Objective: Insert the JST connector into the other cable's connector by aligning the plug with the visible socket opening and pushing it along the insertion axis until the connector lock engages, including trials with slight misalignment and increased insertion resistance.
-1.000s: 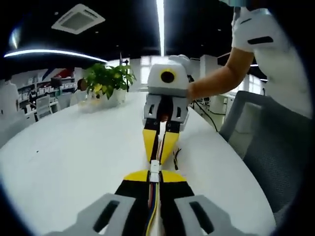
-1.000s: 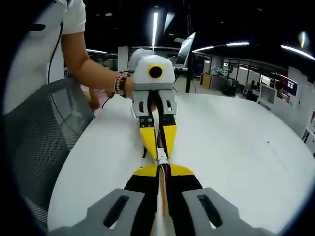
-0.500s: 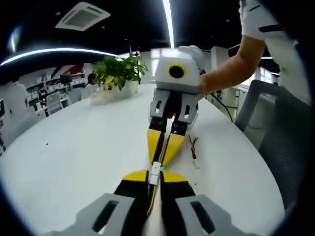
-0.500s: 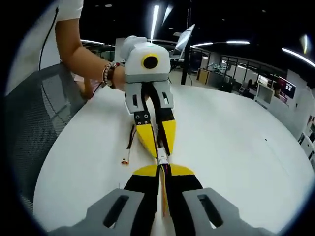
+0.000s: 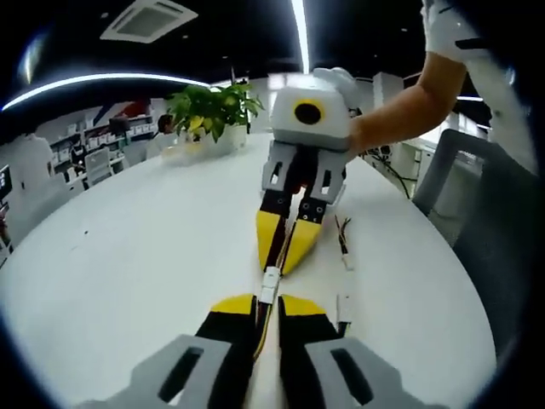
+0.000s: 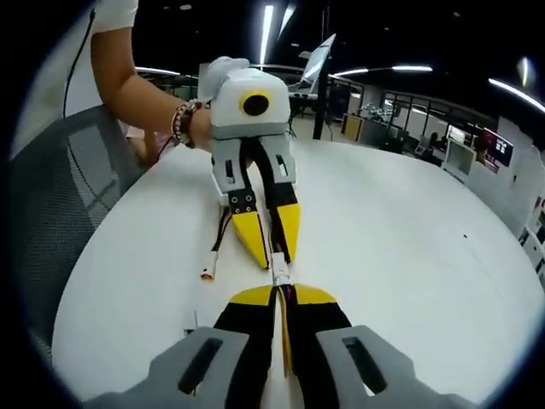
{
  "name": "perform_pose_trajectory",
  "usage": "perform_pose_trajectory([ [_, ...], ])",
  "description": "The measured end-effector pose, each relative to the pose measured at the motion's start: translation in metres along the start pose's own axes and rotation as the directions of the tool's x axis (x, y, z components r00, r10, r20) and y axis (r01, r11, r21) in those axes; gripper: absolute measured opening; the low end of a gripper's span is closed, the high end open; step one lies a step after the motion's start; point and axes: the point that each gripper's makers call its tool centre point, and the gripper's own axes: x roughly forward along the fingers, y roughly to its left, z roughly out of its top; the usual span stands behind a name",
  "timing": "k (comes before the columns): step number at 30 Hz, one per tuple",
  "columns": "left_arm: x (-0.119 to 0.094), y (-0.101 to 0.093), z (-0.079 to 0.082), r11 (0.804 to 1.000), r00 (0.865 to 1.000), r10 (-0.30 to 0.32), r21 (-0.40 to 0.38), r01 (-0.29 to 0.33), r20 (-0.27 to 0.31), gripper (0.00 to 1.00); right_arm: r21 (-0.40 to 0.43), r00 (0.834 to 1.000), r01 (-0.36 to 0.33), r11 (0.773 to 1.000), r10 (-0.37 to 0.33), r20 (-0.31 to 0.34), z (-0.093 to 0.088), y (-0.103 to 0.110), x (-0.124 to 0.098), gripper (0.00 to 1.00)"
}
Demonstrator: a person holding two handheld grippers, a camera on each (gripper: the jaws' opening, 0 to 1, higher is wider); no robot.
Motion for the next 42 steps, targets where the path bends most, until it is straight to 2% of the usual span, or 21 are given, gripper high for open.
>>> perform_pose_trajectory([
  [8,-0.004,0.004,0.003,1.000,1.000,0.017,-0.026,-0.016,0.013,0.08,0.060,1.000,0.022,0.998,-0.021,-0.003,-0.004,-0.002,-0.002,0.05],
  [10,-0.007,0.006,0.009,0.999,0.999,0.031,-0.038,-0.030,0.024,0.10,0.057,0.999,0.034,0.998,-0.034,-0.010,-0.005,-0.004,-0.004,0.10],
  [12,-0.012,0.009,0.013,0.998,0.998,0.048,-0.038,-0.047,0.028,0.12,0.075,0.999,0.048,0.996,-0.049,0.006,0.000,-0.006,-0.010,0.15],
  [15,-0.020,0.012,0.019,0.997,0.997,0.065,-0.034,-0.064,0.034,0.14,0.089,0.997,0.071,0.993,-0.074,0.031,0.005,-0.016,-0.022,0.12],
  [18,-0.029,0.019,0.028,0.995,0.994,0.088,-0.047,-0.085,0.063,0.14,0.093,0.996,0.088,0.992,-0.091,0.025,0.004,-0.019,-0.031,0.13],
  [21,-0.033,0.011,0.032,0.997,0.995,0.071,-0.046,-0.067,0.072,0.14,0.097,0.996,0.090,0.991,-0.092,0.016,0.004,-0.013,-0.039,0.13],
  [29,-0.034,-0.025,0.030,1.000,1.000,-0.007,-0.008,0.008,0.023,0.15,0.094,0.996,0.089,0.992,-0.089,-0.010,0.004,0.006,-0.053,0.12],
  [35,-0.030,-0.041,0.026,0.999,0.999,-0.046,-0.002,0.046,-0.001,0.15,0.101,0.997,0.069,0.992,-0.067,-0.024,0.002,0.026,-0.049,0.12],
  [42,-0.029,-0.051,0.018,0.997,0.997,-0.073,-0.009,0.073,-0.028,0.15,0.092,0.999,0.032,0.995,-0.028,-0.041,0.006,0.050,-0.040,0.12],
])
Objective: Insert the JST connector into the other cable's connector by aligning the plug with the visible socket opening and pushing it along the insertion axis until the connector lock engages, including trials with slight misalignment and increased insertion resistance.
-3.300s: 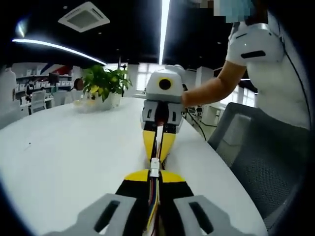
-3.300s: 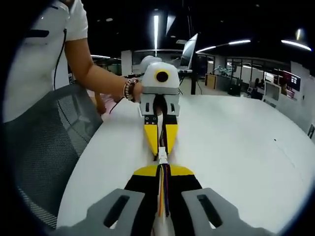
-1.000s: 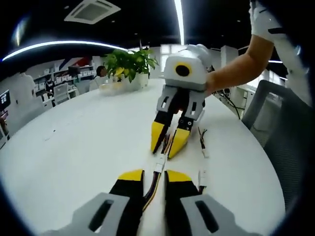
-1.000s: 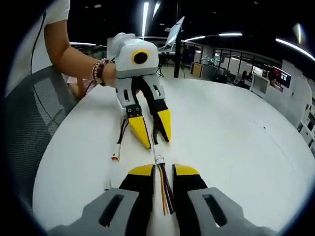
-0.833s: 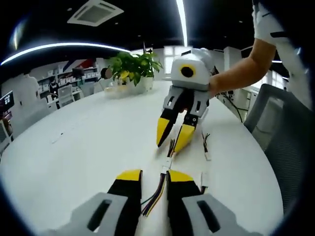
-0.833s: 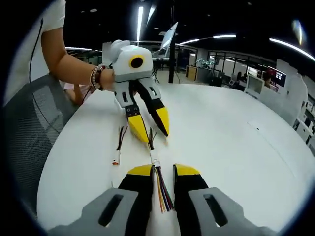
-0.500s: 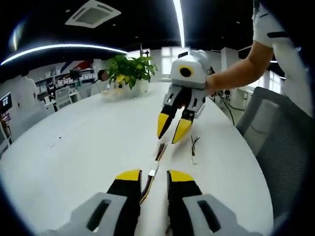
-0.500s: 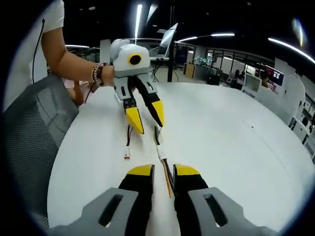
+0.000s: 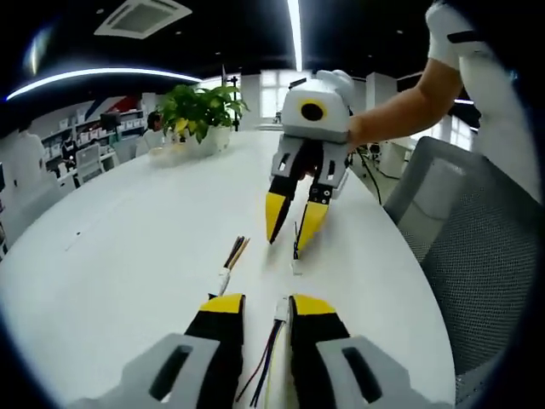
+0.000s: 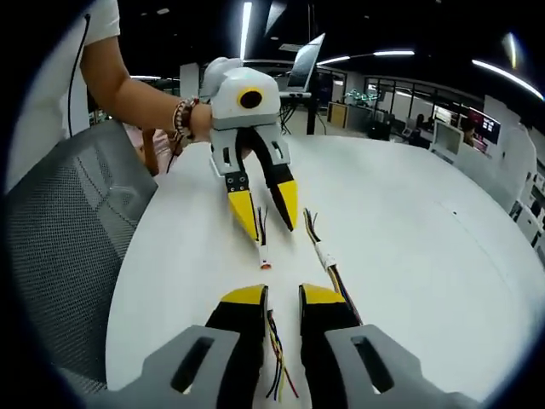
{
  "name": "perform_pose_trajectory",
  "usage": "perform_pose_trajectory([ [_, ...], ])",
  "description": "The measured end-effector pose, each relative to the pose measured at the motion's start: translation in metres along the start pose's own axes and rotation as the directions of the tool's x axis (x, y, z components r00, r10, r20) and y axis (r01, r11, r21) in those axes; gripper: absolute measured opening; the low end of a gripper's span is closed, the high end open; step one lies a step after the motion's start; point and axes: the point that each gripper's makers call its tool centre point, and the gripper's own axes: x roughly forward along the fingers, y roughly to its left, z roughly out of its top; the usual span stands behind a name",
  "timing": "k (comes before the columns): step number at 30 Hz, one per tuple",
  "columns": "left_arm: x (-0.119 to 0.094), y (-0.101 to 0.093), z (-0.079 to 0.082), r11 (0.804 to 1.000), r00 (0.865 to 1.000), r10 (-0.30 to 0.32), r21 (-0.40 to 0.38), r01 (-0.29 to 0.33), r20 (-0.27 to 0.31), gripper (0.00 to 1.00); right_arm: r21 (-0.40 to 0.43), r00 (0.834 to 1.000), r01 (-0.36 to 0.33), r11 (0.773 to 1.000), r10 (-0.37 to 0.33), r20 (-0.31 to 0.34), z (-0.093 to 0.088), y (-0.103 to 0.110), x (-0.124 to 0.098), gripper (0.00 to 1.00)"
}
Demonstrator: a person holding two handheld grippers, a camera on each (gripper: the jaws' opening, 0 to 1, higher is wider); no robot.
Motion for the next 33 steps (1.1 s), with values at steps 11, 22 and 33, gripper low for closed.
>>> perform_pose_trajectory([
  [11,-0.003,-0.016,-0.011,1.000,0.999,-0.027,0.003,0.027,-0.037,0.14,-0.031,0.999,-0.033,0.999,0.032,-0.021,0.004,0.026,0.002,0.12],
  [22,-0.012,-0.024,-0.011,1.000,0.999,-0.016,0.003,0.017,-0.049,0.14,-0.045,0.998,-0.047,0.998,0.045,-0.033,0.001,0.044,-0.001,0.11],
  [33,-0.009,-0.023,-0.014,1.000,0.999,-0.017,-0.005,0.017,-0.047,0.14,-0.057,0.997,-0.044,0.997,0.040,-0.069,-0.012,0.041,-0.001,0.11],
])
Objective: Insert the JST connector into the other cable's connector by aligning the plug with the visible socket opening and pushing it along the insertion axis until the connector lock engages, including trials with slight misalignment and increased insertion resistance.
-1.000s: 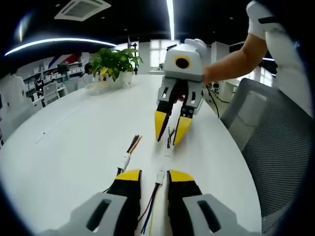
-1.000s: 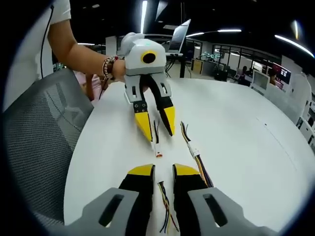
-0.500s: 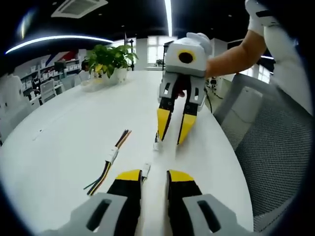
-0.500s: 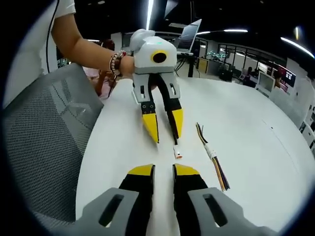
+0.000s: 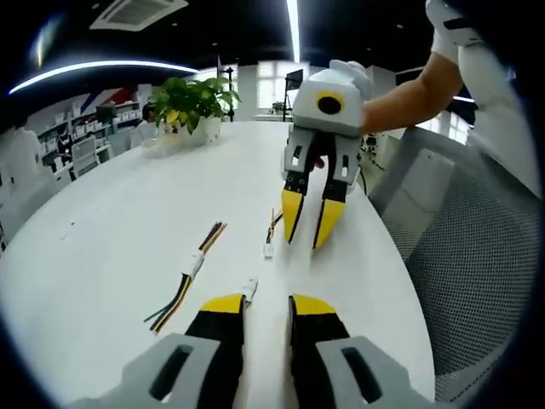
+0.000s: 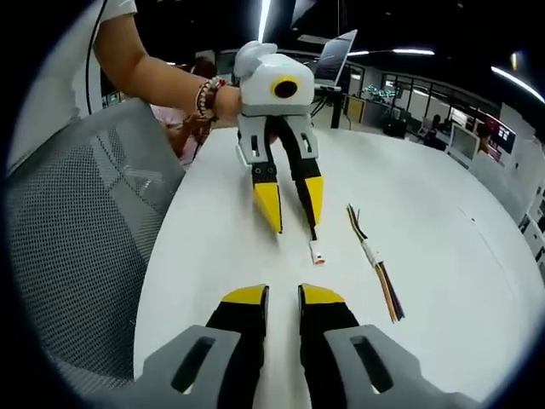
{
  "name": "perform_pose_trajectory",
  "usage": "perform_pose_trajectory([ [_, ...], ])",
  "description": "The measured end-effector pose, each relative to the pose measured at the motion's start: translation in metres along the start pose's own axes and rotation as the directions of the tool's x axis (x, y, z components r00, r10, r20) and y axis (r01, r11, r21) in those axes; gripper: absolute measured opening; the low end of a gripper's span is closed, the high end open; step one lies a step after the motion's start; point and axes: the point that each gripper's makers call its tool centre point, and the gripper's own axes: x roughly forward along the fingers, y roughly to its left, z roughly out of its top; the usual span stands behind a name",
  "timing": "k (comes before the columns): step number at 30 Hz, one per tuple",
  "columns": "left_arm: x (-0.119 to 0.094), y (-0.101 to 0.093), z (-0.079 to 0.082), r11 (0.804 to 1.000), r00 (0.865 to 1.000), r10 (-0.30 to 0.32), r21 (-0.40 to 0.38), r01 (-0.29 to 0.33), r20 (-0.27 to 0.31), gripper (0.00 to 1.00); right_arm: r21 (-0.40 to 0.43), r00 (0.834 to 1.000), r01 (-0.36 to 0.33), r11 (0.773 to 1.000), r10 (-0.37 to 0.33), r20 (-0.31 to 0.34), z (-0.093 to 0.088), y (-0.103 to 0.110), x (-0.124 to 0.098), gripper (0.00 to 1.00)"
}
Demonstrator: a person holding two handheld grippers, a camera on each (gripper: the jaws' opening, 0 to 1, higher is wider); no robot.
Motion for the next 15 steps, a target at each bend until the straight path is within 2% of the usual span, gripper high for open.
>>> perform_pose_trajectory([
  [10,0.009,0.004,-0.008,1.000,1.000,-0.021,-0.006,0.021,-0.012,0.14,0.024,1.000,0.016,1.000,-0.017,0.015,-0.003,-0.015,0.004,0.10],
  [15,0.011,0.009,-0.007,1.000,1.000,-0.014,-0.014,0.014,0.004,0.14,0.024,1.000,0.021,0.999,-0.021,0.008,-0.007,-0.022,0.008,0.10],
])
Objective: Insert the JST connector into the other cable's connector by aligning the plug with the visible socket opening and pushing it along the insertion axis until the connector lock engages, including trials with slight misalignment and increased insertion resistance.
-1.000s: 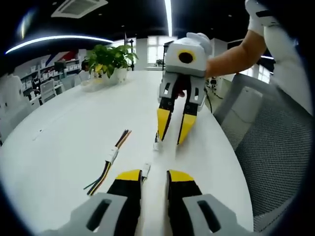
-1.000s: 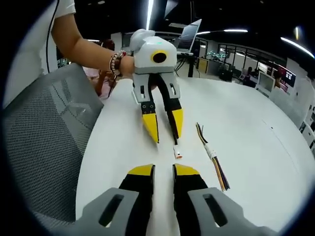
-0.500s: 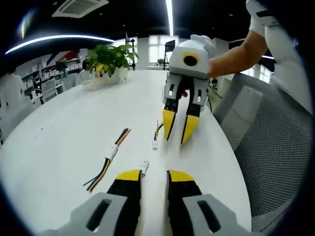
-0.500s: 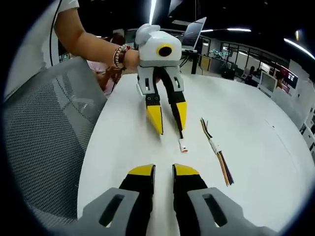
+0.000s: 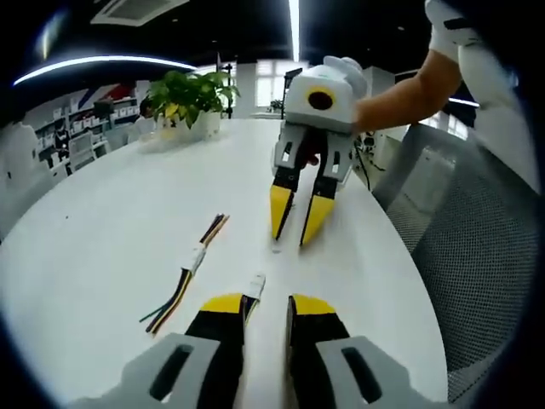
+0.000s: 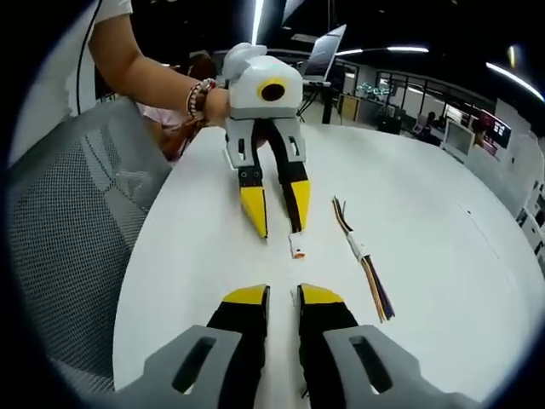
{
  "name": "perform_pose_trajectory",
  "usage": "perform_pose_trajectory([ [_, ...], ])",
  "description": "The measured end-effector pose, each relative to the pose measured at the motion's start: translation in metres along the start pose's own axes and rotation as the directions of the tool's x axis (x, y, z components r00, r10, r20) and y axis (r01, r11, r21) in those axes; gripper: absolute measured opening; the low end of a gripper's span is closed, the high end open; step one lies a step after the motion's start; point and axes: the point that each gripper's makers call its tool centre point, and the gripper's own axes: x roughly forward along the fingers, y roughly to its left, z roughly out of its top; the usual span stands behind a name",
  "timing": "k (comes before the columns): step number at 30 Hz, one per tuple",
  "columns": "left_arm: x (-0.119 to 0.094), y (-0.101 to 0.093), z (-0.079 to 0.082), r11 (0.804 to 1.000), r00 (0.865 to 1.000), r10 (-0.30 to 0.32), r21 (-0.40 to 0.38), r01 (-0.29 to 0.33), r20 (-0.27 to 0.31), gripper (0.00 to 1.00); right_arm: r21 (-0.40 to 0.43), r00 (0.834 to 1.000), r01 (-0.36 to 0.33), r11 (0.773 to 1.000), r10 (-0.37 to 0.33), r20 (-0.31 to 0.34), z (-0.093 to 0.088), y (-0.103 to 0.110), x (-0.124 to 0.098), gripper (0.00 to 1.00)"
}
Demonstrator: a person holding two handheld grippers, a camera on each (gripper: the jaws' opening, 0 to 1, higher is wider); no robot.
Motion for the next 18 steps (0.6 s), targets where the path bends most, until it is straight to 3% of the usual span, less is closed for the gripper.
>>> perform_pose_trajectory([
  [18,0.003,0.006,0.000,1.000,1.000,-0.001,-0.007,0.002,0.016,0.14,0.015,1.000,0.023,1.000,-0.022,-0.008,-0.011,-0.011,-0.001,0.08],
])
